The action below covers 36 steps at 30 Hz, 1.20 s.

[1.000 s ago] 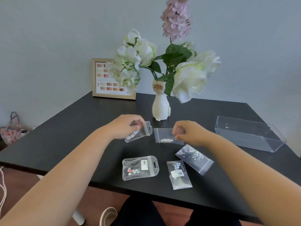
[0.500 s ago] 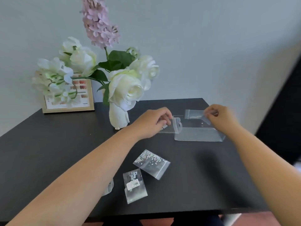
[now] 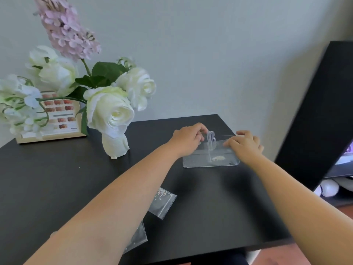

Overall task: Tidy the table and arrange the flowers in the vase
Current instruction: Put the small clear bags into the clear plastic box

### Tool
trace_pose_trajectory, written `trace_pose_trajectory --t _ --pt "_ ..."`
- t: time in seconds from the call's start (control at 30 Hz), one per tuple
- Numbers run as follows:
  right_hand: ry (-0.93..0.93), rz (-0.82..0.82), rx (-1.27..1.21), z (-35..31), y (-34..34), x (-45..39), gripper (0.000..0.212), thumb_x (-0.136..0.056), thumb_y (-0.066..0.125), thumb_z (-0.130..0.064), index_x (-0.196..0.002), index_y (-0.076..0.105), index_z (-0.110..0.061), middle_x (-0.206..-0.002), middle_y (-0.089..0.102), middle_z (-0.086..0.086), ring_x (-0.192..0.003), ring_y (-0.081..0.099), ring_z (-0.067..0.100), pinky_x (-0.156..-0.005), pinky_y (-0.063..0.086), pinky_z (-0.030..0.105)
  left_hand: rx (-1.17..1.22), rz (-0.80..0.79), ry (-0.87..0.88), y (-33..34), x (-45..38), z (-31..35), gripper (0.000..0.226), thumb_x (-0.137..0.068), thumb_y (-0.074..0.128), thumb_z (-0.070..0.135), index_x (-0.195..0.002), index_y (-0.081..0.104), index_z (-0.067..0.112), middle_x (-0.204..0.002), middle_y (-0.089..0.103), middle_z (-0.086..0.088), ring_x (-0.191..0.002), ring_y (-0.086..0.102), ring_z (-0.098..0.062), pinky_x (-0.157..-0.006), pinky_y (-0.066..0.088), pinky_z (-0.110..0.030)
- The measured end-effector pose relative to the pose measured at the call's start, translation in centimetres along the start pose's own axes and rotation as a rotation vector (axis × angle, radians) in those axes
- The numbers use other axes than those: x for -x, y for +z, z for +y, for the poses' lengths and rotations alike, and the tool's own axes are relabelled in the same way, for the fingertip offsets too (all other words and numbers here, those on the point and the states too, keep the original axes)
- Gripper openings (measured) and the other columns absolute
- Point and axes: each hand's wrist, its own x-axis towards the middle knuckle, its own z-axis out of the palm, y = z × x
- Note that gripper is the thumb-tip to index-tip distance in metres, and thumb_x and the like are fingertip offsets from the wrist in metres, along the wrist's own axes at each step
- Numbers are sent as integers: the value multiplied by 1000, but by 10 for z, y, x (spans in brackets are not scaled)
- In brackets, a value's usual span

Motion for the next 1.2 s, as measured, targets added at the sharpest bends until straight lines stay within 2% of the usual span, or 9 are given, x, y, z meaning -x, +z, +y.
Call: trace_pose_trajectory --t 0.23,0.47,0.57,0.63,0.77,0.87,0.97,1.03,1.2 --pt "31 141 11 8 9 3 37 -84 47 -41 -120 50 -45 -141 36 -5 -131 23 25 -104 18 44 -81 5 -40 9 3 -16 37 -101 43 24 -137 49 27 -142 53 5 -129 48 -20 -105 36 -49" --pt "-168 229 78 -5 8 25 26 -88 50 -30 -110 60 -40 -143 37 -5 -133 19 25 -106 15 44 -9 28 16 -16 41 -42 35 -98 53 26 -133 51 28 -131 55 8 -116 51 -12 -97 43 -32" --pt "-418 313 71 -23 14 46 21 -85 57 -18 -95 69 -32 -134 48 -4 -127 29 29 -100 23 47 32 -7 -11 -29 70 -57 29 -95 59 29 -123 55 35 -118 58 15 -104 55 -3 -81 41 -17" --pt "-624 317 22 -42 20 63 18 -82 59 -11 -86 71 -25 -116 60 -3 -113 43 30 -92 31 44 51 -60 -65 -39 91 -67 17 -92 62 32 -108 61 37 -106 63 17 -96 60 -2 -78 45 -21" --pt "-672 -182 -5 -77 43 95 16 -88 57 -23 -99 69 -27 -80 64 -12 -74 58 11 -76 52 40 22 -213 -177 -58 131 -84 14 -79 70 50 -80 66 37 -87 66 21 -83 61 2 -73 45 -24" --pt "-566 -523 191 -96 64 110 58 -83 52 -64 -133 47 -36 -98 59 -12 -89 55 6 -86 50 34 -3 -333 -213 -66 156 -89 33 -63 73 68 -76 69 37 -85 64 23 -77 61 2 -67 44 -19" --pt "-512 -604 354 -107 76 116 99 -62 49 -87 -143 35 -31 -128 45 -5 -122 41 19 -99 42 42 27 -450 -248 -70 173 -94 47 -48 82 70 -81 72 38 -81 67 15 -62 56 4 -57 40 -17" --pt "-496 -622 457 -112 79 118 107 -53 52 -90 -140 37 -28 -131 39 -4 -124 36 22 -99 41 44 34 -533 -267 -72 181 -99 51 -45 88 63 -89 71 42 -83 65 12 -56 51 4 -53 39 -15" --pt "-456 -672 387 -115 78 116 69 -60 73 -68 -113 52 -28 -115 41 -4 -110 44 19 -89 45 35 67 -596 -315 -67 194 -104 58 -48 94 47 -99 66 47 -91 61 12 -63 52 2 -55 43 -12"
